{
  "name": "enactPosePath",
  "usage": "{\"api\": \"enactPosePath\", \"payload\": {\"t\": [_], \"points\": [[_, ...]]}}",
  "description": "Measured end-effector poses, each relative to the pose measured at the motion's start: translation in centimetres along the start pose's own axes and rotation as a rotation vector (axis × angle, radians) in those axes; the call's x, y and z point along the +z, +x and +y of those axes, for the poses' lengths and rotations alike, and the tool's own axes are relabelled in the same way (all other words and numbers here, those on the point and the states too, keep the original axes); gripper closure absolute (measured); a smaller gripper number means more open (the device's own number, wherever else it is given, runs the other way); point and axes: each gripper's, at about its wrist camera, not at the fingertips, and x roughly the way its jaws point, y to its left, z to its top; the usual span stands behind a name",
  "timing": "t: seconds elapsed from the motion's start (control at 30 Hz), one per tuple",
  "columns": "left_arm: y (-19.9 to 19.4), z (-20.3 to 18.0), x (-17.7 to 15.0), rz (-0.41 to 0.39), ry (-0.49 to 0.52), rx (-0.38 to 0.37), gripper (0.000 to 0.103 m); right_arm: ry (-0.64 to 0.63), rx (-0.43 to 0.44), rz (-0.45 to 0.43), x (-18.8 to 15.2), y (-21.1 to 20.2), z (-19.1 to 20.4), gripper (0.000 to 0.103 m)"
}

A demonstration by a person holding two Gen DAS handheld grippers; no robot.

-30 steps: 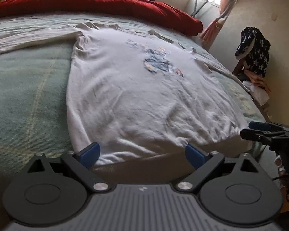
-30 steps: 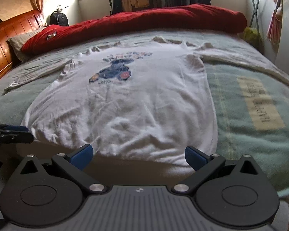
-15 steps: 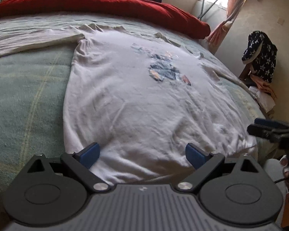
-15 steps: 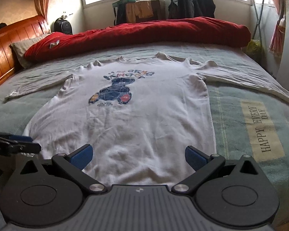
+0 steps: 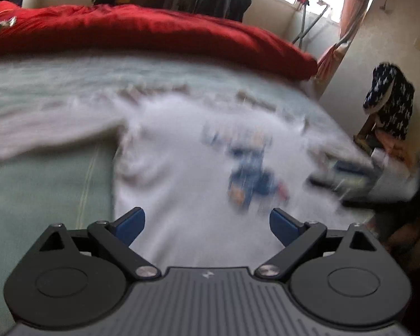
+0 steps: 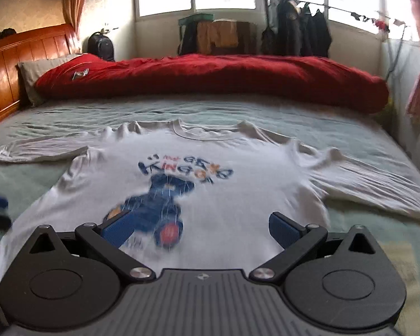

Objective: Fold clothes
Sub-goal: 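Move the open left gripper over the shirt collar toward the sleeve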

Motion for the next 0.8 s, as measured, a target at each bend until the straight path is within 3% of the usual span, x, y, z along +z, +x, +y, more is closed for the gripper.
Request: {"api": "enactPosePath", "payload": {"t": [0.13, 0.27, 0.37, 0.57, 0.8], "points": [[4.5, -2.6, 7.8, 0.072, -0.016, -0.107, 0.007, 0.092, 0.05, 0.018, -0.3, 3.5, -1.7, 0.0], [11.8, -6.6, 13.7, 0.136, 0.056, -0.12, 0.007, 0.181, 0.142, 0.066, -2.4, 4.5, -3.2, 0.0], [18.8, -9.4, 16.8, 0.19, 0.052, -0.147, 0.007, 0.144, 0.108, 0.053, -2.7, 4.3, -3.7, 0.0], [28.6, -12.8, 19.5, 0.22, 0.037, -0.157, 0.007, 0.137, 0.014, 0.066, -3.0, 4.5, -5.6, 0.0], [34.0, -13.0, 19.7, 0.237, -0.027, -0.172, 0.007, 0.137, 0.008, 0.074, -3.3, 4.0, -5.9, 0.0]]}}
